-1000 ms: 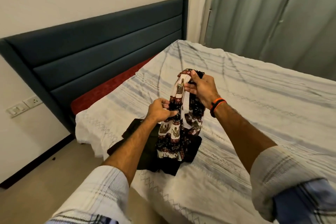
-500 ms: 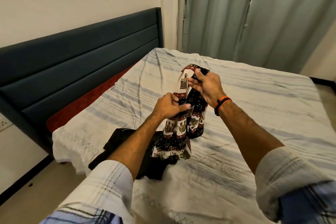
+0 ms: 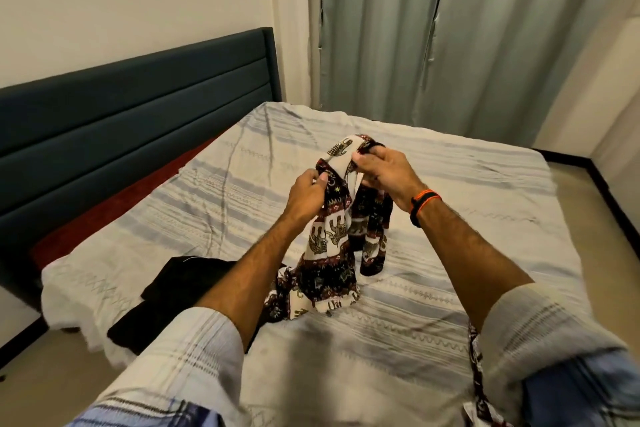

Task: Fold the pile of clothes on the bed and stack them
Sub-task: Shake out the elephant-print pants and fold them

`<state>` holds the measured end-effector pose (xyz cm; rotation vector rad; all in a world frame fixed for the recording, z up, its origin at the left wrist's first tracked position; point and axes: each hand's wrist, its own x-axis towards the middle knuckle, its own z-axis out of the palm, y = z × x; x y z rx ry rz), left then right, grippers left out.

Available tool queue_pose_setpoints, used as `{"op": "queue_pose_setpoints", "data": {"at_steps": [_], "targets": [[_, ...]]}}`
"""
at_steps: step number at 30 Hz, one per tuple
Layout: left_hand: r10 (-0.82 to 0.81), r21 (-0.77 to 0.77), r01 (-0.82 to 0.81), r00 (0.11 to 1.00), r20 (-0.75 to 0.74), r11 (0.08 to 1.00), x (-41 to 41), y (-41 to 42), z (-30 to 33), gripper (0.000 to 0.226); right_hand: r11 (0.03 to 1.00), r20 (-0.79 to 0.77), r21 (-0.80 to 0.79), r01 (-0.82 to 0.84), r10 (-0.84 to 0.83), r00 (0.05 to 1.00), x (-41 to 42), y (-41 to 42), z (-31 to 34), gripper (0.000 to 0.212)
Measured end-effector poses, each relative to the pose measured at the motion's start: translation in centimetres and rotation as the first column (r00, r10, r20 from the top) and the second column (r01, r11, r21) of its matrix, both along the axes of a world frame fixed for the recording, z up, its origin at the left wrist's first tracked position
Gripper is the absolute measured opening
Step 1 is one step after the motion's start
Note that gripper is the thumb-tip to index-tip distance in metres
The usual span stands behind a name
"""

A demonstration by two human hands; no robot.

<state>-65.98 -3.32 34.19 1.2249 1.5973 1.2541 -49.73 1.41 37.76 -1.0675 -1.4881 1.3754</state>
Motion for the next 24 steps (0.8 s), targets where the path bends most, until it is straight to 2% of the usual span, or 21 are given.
{"op": "queue_pose_setpoints", "data": {"at_steps": [2, 5, 9, 12, 16, 18, 19, 22, 24], "targets": [[0.006, 0.020, -0.008, 0.996, 0.092, 1.000, 1.2, 0.5, 0.4, 0.023, 0.998, 0.077, -0.009, -0.064, 0.065, 0.995, 1.1, -0.4, -1.4, 0.028], [-0.004, 0.020, 0.000, 0.983, 0.183, 1.000, 2.9, 1.4, 1.4, 0.024, 0.994, 0.190, -0.080, -0.073, 0.087, 0.978, 2.5, -1.0, -3.0, 0.047], [0.001, 0.039, -0.012, 0.959, 0.283, 0.999, 4.2, 2.5, 2.0, 0.025, 0.987, 0.216, -0.113, -0.115, 0.138, 0.967, 3.9, -1.4, -3.5, 0.071], [-0.005, 0.052, -0.019, 0.907, 0.420, 0.998, 4.9, 3.2, 3.2, 0.022, 0.987, 0.290, -0.110, -0.115, 0.142, 0.946, 4.4, -1.4, -3.7, 0.063], [0.021, 0.044, -0.047, 0.881, 0.473, 0.998, 4.9, 4.2, 5.1, 0.018, 0.987, 0.478, 0.015, -0.163, 0.136, 0.868, 4.5, -1.0, -3.7, 0.025], [-0.002, 0.067, -0.034, 0.884, 0.467, 0.997, 4.7, 4.1, 5.6, 0.007, 0.990, 0.428, 0.042, -0.137, 0.106, 0.897, 4.0, -0.6, -3.4, 0.038], [-0.029, 0.070, -0.002, 0.894, 0.447, 0.998, 4.5, 3.9, 5.6, 0.011, 0.996, 0.359, 0.044, -0.083, 0.062, 0.931, 3.8, -0.4, -3.4, 0.047], [-0.102, 0.028, 0.098, 0.958, 0.270, 0.995, 4.1, 3.0, 4.6, 0.045, 0.998, 0.099, 0.025, 0.064, -0.066, 0.993, 2.8, 0.6, -2.7, 0.038], [-0.125, -0.003, 0.126, 0.986, 0.113, 0.992, 3.6, 2.6, 3.3, 0.056, 0.990, -0.070, -0.080, 0.118, -0.124, 0.990, 2.0, 1.0, -2.2, 0.035]]}}
